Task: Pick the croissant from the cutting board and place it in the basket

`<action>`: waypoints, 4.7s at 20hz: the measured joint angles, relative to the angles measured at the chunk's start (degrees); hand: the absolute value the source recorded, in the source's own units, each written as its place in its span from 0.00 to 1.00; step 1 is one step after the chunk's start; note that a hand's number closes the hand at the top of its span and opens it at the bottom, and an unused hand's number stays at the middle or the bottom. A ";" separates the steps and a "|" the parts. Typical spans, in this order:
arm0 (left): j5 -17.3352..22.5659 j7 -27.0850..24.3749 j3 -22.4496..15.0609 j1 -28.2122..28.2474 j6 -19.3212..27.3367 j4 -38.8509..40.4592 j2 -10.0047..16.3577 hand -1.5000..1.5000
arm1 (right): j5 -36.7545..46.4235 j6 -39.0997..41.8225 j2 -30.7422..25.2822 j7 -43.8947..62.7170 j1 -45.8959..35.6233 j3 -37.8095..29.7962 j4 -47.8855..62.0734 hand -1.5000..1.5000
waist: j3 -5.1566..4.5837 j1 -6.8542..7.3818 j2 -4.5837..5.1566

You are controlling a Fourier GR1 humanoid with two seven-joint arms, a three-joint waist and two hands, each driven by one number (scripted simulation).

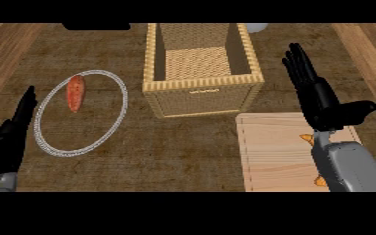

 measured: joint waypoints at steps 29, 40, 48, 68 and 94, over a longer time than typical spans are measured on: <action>10.34 14.59 -4.27 5.91 -7.08 -0.07 -10.78 0.50 | 14.48 29.68 -36.86 -0.10 7.55 -10.44 -26.08 0.00 | -0.04 -2.31 1.22; 9.90 15.01 -3.95 6.44 -8.27 -1.28 -10.95 0.50 | 9.46 53.49 -57.56 -2.52 7.83 -21.44 -21.05 0.00 | -0.01 -1.35 1.49; 8.81 16.87 -3.56 5.61 -8.56 -1.31 -12.06 0.50 | 16.95 55.87 -56.32 -6.97 11.81 -24.34 -20.81 0.00 | 0.01 -0.88 1.61; 6.54 17.05 -1.94 5.73 -11.36 -1.32 -13.80 0.50 | 38.16 45.53 -38.05 -12.86 18.71 -12.98 -21.73 0.00 | 0.10 -0.27 1.68; 2.98 18.44 0.85 5.75 -13.37 -1.81 -17.07 0.50 | 59.81 33.77 -23.13 -22.52 15.79 -4.57 -6.28 0.00 | 0.08 -0.25 1.65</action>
